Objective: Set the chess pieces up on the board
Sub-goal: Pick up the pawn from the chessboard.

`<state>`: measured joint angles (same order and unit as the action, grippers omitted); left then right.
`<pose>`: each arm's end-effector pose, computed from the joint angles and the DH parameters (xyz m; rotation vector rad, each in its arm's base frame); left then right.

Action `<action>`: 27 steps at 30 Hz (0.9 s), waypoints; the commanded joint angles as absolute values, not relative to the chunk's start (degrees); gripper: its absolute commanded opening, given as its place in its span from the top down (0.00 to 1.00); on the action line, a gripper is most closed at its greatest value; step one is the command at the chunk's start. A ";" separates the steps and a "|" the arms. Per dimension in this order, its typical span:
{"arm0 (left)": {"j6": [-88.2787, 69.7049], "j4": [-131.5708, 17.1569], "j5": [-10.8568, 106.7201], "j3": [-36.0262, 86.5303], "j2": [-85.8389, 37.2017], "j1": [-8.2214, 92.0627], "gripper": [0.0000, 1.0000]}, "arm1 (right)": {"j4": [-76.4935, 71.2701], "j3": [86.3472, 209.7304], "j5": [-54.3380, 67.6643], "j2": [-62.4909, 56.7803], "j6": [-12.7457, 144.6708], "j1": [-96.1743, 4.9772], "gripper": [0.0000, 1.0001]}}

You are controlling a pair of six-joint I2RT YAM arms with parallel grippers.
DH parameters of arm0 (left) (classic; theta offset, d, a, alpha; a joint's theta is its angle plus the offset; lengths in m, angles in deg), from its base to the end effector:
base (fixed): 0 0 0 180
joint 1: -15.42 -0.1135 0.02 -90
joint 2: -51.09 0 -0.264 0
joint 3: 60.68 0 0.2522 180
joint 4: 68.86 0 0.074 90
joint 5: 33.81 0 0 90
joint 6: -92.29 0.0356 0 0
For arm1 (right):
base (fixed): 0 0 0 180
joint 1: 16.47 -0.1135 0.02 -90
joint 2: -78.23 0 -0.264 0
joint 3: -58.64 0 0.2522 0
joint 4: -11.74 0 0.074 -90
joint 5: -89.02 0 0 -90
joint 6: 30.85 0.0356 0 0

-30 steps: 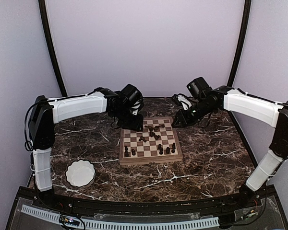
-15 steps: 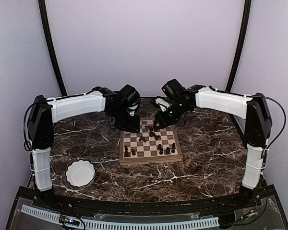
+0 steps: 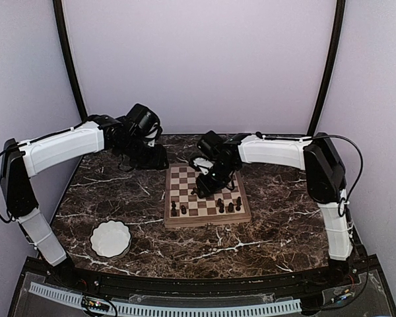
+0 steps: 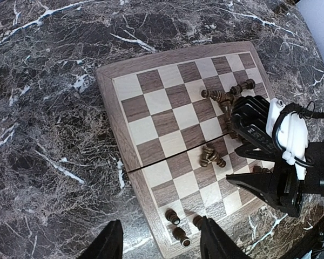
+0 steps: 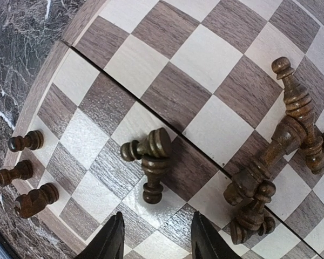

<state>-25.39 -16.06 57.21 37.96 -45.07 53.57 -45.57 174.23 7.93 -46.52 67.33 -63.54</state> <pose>0.2916 -0.2282 0.3025 0.2210 2.5003 -0.4734 0.3113 0.3428 0.1902 -0.9792 2.6366 0.4657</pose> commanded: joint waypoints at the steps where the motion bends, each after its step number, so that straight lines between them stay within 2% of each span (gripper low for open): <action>1: -25.96 -16.90 57.37 36.67 -43.72 53.65 0.49 | -46.80 177.89 4.41 -47.98 66.87 -63.98 0.56; 10: -25.17 -16.71 56.73 37.56 -44.45 53.57 0.49 | -46.41 180.51 7.35 -51.89 66.66 -64.21 0.58; 20: -25.27 -20.03 56.38 34.38 -44.06 53.54 0.50 | -46.43 179.63 8.07 -53.46 65.83 -64.93 0.84; 27: -25.02 -22.33 56.30 33.20 -44.32 53.49 0.50 | -46.05 178.53 9.00 -53.76 66.25 -65.73 0.97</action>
<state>-25.37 -19.82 56.68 34.31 -45.12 53.57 -45.11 179.91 8.26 -51.94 66.04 -64.74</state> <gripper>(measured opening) 0.500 0.086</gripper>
